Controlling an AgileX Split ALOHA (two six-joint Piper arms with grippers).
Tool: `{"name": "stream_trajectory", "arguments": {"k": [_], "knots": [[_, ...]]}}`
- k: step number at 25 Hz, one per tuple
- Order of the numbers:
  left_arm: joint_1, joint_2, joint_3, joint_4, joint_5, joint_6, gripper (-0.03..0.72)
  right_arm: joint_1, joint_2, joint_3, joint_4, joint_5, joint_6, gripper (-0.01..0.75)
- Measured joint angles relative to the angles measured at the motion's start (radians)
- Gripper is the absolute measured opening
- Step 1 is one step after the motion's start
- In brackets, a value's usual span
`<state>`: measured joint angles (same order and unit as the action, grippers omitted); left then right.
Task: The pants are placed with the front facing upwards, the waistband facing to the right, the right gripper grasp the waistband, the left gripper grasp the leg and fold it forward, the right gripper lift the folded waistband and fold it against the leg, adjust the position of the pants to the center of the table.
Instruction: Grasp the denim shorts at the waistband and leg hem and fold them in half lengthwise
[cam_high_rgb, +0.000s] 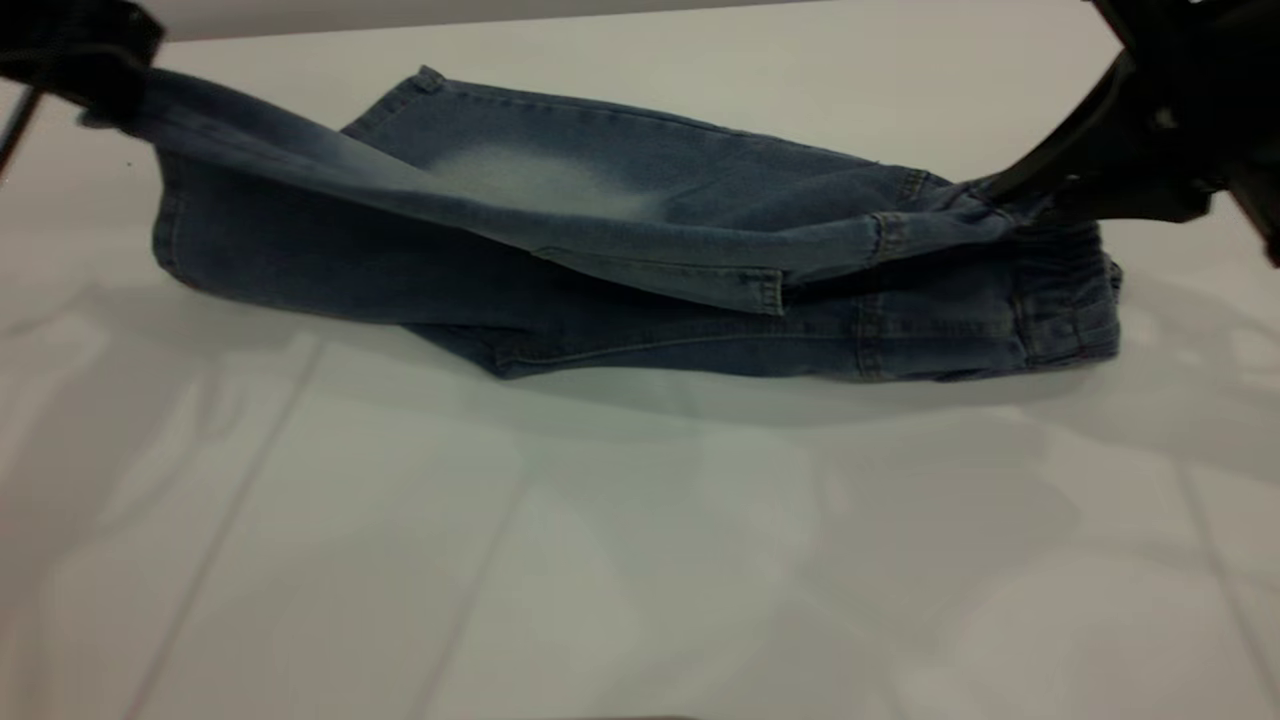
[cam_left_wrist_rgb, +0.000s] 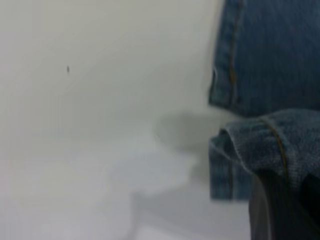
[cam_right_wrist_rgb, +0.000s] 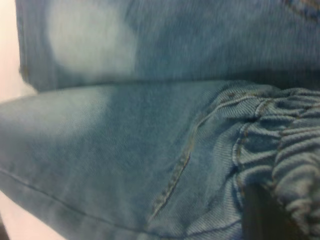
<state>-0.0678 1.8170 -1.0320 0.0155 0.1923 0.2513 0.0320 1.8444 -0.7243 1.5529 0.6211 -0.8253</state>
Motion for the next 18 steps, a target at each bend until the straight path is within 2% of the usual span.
{"name": "stream_trajectory", "arguments": {"k": [7,13,18], "knots": [[-0.055,0.224,-0.238,-0.001,0.003,-0.029,0.051,-0.002,0.121,-0.06,0.227,-0.004,0.029,0.04],[-0.074,0.363,-0.423,-0.002,0.05,-0.131,0.056,-0.059,0.132,-0.079,0.249,-0.005,0.167,0.041],[-0.074,0.41,-0.503,-0.003,0.089,-0.184,0.064,-0.118,0.132,-0.08,0.25,-0.014,0.272,0.043]]}}
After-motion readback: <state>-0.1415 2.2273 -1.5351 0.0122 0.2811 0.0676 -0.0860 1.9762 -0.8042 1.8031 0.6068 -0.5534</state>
